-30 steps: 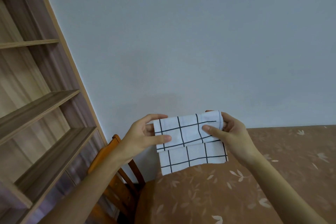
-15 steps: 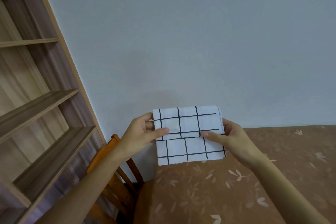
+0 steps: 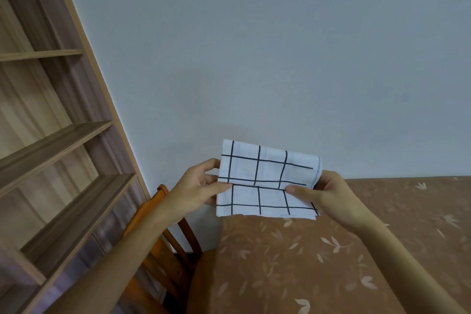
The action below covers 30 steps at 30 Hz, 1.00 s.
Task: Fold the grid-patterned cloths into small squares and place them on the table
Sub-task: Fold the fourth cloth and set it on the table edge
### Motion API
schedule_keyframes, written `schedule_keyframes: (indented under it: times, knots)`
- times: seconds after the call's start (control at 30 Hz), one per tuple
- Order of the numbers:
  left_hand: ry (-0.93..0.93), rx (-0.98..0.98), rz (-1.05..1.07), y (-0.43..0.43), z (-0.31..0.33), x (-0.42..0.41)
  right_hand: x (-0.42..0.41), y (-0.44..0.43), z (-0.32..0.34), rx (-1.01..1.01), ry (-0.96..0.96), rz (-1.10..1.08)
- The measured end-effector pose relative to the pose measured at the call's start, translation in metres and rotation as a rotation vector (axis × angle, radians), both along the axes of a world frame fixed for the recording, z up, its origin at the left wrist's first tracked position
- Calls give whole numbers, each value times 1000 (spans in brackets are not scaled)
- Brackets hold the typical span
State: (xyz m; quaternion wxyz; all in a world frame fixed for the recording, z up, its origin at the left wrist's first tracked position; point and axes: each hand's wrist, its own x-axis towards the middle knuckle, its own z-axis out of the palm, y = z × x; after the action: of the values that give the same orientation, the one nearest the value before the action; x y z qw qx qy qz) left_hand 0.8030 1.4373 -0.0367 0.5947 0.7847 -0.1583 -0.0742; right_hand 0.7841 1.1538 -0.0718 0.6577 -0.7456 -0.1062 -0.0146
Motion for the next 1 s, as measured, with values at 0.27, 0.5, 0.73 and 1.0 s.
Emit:
schedule_keyframes:
  times: [0.27, 0.5, 0.73, 1.0]
  knots:
    - [149, -204, -72, -2, 1, -4, 1, -3, -1, 19, -163, -23]
    - [98, -290, -35, 3, 0, -1, 3, -2, -3, 194, -102, -30]
    - [-142, -106, 61, 0, -9, 1, 4, 8, -5, 394, 104, -19]
    - [-189, 338, -99, -12, -20, -4, -2, 27, -8, 125, -32, -8]
